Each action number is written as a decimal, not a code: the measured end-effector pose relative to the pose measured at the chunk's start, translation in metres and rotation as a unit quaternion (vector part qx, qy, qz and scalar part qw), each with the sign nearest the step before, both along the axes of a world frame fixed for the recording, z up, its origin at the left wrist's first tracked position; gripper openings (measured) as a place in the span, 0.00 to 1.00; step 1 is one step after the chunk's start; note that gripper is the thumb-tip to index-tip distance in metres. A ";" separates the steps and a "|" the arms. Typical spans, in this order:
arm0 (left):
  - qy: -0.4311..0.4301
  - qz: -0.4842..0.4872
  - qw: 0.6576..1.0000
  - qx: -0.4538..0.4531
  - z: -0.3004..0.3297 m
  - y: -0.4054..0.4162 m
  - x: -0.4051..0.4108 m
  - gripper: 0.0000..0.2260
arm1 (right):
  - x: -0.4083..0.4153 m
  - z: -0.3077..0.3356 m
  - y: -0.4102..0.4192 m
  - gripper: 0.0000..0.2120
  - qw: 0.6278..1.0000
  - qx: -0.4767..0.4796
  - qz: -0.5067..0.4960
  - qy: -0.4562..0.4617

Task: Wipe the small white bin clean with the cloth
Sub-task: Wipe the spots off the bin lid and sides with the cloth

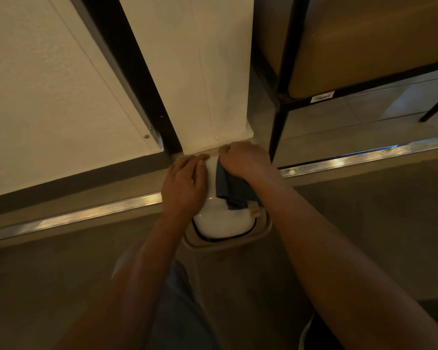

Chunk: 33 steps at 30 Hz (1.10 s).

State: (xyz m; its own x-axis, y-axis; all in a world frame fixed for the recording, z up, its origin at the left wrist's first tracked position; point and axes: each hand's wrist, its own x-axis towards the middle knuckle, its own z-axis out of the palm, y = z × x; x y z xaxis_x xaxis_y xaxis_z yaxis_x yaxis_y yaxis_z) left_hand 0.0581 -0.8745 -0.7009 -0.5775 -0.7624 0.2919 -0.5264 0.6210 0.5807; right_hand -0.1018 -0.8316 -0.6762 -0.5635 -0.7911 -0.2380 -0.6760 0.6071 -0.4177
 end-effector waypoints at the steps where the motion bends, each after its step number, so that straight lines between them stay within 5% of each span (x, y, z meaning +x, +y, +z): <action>1: 0.002 0.005 1.000 0.003 0.000 -0.001 0.000 0.14 | 0.002 -0.001 0.001 0.26 1.000 -0.020 0.013 0.015; 7: 0.003 0.032 0.999 0.017 -0.001 0.005 -0.001 0.15 | 0.008 -0.022 0.054 0.20 0.960 -0.255 0.110 0.035; 11: -0.002 0.020 1.000 0.015 -0.001 0.003 -0.002 0.14 | 0.024 -0.043 0.074 0.21 0.930 -0.366 -0.001 -0.022; 16: 0.012 0.007 1.000 -0.005 -0.004 0.001 -0.001 0.13 | 0.029 -0.027 0.061 0.20 0.950 -0.273 -0.132 -0.069; 22: 0.026 -0.003 1.000 -0.013 -0.001 0.002 -0.002 0.14 | 0.013 -0.003 0.014 0.22 0.996 -0.071 -0.040 0.020; 25: 0.014 0.003 1.000 0.007 -0.004 -0.001 -0.001 0.18 | 0.011 -0.006 0.022 0.21 0.990 -0.119 0.043 0.063; 28: -0.002 0.011 1.000 0.018 -0.005 0.001 -0.001 0.20 | 0.000 -0.019 0.046 0.19 0.971 -0.215 0.103 0.003; 33: 0.009 0.014 1.000 0.013 -0.004 0.000 -0.002 0.14 | 0.009 -0.030 0.058 0.16 0.949 -0.303 -0.027 -0.088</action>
